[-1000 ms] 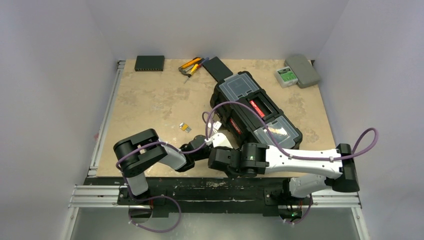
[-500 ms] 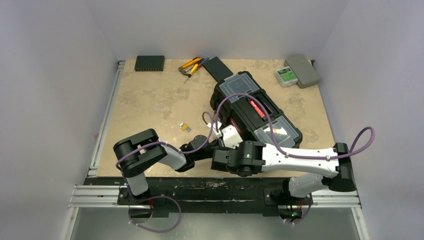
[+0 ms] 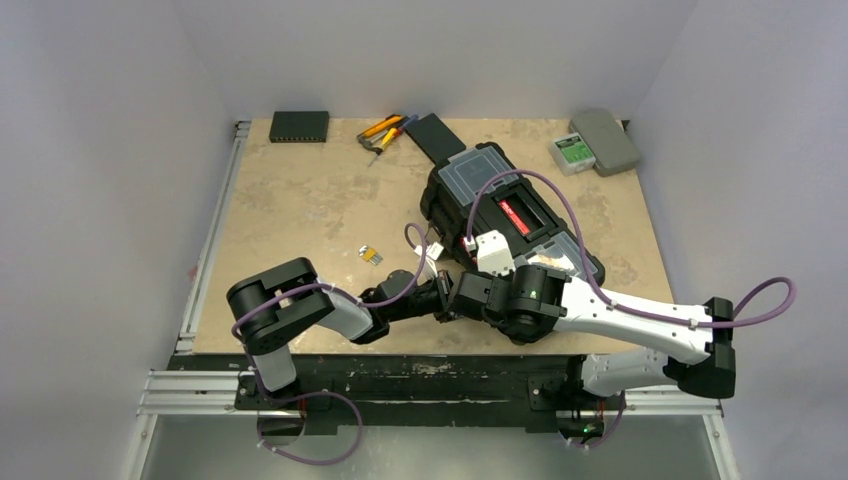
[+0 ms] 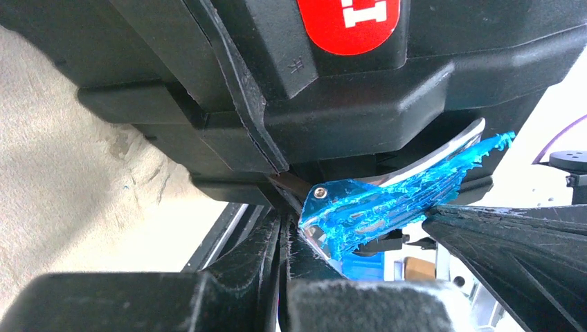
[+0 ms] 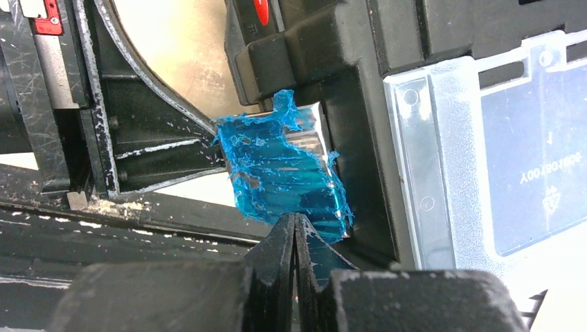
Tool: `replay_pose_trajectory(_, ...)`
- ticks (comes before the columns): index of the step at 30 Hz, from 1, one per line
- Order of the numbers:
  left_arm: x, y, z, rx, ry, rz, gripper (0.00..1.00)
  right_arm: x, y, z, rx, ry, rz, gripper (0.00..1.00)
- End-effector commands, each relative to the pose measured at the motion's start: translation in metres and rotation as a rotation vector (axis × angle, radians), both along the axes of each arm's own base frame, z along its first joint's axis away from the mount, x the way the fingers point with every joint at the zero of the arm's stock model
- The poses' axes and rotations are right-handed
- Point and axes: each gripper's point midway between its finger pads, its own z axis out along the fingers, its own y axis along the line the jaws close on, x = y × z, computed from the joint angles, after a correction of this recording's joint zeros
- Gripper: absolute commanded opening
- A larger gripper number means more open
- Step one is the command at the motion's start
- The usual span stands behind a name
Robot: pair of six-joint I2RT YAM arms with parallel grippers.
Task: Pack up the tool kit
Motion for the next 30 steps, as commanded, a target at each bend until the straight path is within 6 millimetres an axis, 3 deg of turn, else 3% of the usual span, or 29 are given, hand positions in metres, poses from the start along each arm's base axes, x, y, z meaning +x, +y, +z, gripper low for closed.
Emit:
replay_pose_trajectory(1,-0.002,-0.007,0.027,-0.078,-0.068,-0.018,0.00,0.006,-0.005,-0.001,0.001,-0.019,-0.001,0.00)
replay_pose_trajectory(8,-0.002,-0.006,0.026,-0.073,-0.068,-0.020,0.00,0.004,0.003,0.006,0.053,-0.009,0.028,0.00)
replay_pose_trajectory(17,-0.004,-0.005,0.008,-0.059,-0.044,-0.016,0.00,0.005,0.003,0.008,0.026,-0.006,0.032,0.09)
replay_pose_trajectory(22,-0.004,-0.003,0.003,-0.057,-0.034,-0.011,0.00,0.005,0.005,0.004,0.020,0.000,0.037,0.23)
replay_pose_trajectory(30,-0.004,-0.002,0.008,-0.055,-0.047,-0.011,0.00,0.007,0.004,0.000,-0.026,0.003,0.035,0.26)
